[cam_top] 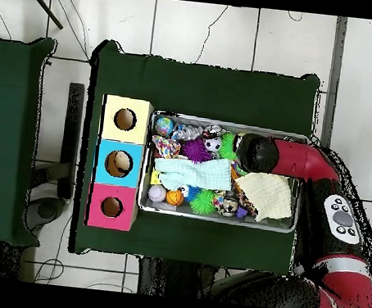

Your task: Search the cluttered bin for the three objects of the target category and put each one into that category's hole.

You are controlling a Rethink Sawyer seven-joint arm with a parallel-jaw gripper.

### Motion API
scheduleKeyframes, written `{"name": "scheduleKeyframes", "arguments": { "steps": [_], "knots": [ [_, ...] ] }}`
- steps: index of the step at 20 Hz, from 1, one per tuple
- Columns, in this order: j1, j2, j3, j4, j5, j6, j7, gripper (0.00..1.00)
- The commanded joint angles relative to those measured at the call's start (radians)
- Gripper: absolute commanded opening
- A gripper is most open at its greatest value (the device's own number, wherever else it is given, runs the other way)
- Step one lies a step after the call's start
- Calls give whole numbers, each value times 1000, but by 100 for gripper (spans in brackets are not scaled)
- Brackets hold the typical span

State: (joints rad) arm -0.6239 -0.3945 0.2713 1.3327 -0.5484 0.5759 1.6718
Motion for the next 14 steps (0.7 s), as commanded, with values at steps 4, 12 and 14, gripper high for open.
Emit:
{"name": "scheduleKeyframes", "arguments": {
  "steps": [4, 12, 14],
  "knots": [
    [-4, 65, 1, -2, -78, -73, -42, 100],
    [3, 77, -8, -17, -84, -88, -34, 100],
    [2, 84, -7, -25, -85, -88, -38, 100]
  ]
}}
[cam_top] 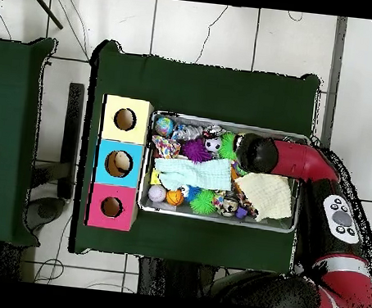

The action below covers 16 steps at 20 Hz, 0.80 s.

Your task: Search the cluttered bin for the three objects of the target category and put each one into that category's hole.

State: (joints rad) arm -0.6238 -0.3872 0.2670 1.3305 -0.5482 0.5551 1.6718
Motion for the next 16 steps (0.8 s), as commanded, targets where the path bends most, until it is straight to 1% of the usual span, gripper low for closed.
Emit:
{"name": "scheduleKeyframes", "arguments": {
  "steps": [1, 16],
  "knots": [
    [1, 76, -3, -22, -86, -70, -39, 100],
    [10, 84, -20, -20, -101, -106, -21, 100]
  ]
}}
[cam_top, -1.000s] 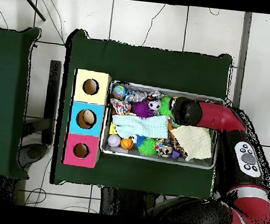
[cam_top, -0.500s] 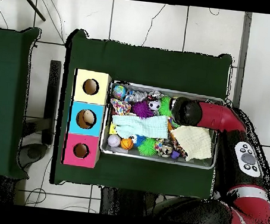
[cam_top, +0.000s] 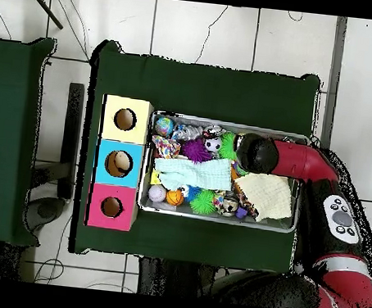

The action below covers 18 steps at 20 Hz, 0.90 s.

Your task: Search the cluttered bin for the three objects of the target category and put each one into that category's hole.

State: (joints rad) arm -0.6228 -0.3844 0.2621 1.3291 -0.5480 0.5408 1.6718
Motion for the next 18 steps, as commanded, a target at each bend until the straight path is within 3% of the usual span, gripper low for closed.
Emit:
{"name": "scheduleKeyframes", "arguments": {
  "steps": [1, 18],
  "knots": [
    [10, 83, -17, -20, -102, -95, -21, 100],
    [22, 105, -46, -42, -112, -138, -27, 100]
  ]
}}
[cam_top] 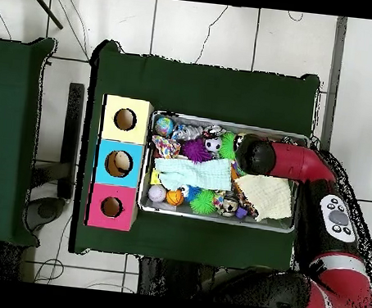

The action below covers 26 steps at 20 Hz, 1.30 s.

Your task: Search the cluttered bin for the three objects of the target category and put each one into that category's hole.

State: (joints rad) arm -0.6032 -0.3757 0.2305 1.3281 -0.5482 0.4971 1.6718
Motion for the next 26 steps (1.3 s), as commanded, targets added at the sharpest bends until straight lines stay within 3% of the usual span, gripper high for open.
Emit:
{"name": "scheduleKeyframes", "arguments": {
  "steps": [1, 26],
  "knots": [
    [4, 97, -17, -43, -113, -97, -27, 100],
    [29, 120, -47, -80, -140, -152, 10, 100]
  ]
}}
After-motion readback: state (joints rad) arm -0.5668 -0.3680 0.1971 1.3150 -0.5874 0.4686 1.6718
